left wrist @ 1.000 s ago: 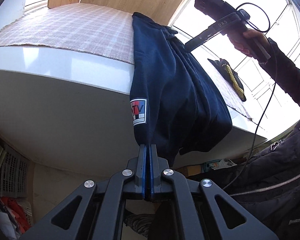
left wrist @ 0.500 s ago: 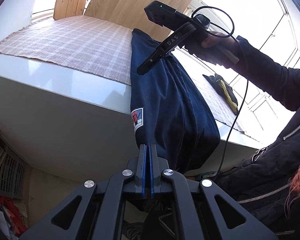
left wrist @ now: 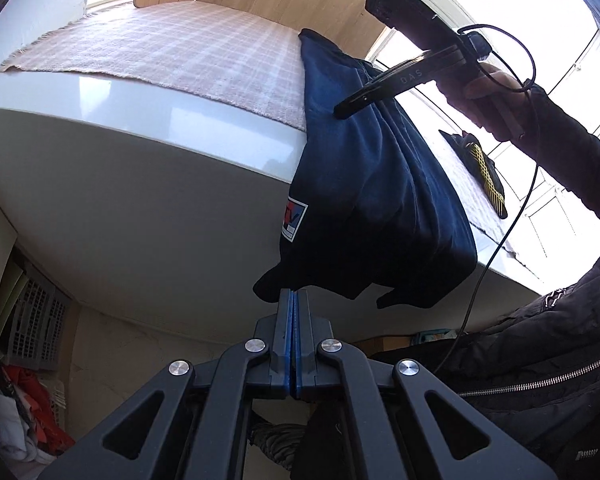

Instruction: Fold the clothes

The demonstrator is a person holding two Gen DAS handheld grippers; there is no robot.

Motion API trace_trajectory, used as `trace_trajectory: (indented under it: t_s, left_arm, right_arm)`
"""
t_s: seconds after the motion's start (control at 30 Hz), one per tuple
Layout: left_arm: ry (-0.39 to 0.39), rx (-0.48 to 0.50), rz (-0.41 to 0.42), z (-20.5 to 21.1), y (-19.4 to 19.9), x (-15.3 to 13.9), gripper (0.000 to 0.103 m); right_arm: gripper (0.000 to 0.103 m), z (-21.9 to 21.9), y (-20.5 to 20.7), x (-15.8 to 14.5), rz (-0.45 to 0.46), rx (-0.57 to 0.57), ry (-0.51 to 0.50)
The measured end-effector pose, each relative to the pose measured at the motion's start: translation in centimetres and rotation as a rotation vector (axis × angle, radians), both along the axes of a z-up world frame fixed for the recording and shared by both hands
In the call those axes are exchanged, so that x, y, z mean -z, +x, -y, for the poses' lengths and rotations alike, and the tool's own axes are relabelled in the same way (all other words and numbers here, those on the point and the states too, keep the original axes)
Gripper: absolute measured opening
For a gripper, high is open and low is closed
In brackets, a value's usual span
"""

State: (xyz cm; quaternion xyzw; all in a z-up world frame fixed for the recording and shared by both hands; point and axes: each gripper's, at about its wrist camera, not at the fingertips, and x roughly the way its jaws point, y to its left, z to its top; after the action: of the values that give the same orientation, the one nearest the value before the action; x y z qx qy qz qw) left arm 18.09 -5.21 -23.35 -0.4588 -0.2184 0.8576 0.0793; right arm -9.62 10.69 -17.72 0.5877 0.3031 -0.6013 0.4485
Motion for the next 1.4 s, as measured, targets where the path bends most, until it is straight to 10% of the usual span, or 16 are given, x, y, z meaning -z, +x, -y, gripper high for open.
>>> trace_trajectory:
  t_s: [0.33,0.9,1.07,1.4]
  left_arm:
    - [0.007,0.042,-0.03,-0.9,-0.6,-0.7,0.0]
    - [0.018,0.09,-0.061,0.0,-1.1,-1.4,0.0]
    - [-0.005,0.141,-0.081,-0.4,-2.6,-2.1,0.0]
    - [-0.112,0.334,-0.04,-3.4,-12.0,-2.1,0.01]
  right_arm:
    - [0.005,-0.7,2.0,-2.4,0.043,-0.053,-0.024]
    - [0.0,2.2,7.3,1.9,0.102,-0.056,-0.052]
    - [0.0,2.8,4.6,0.0,0.137,0.051,-0.145]
    - [0.004,-11.1,1.6,-4.5,0.027,0.455,-0.187]
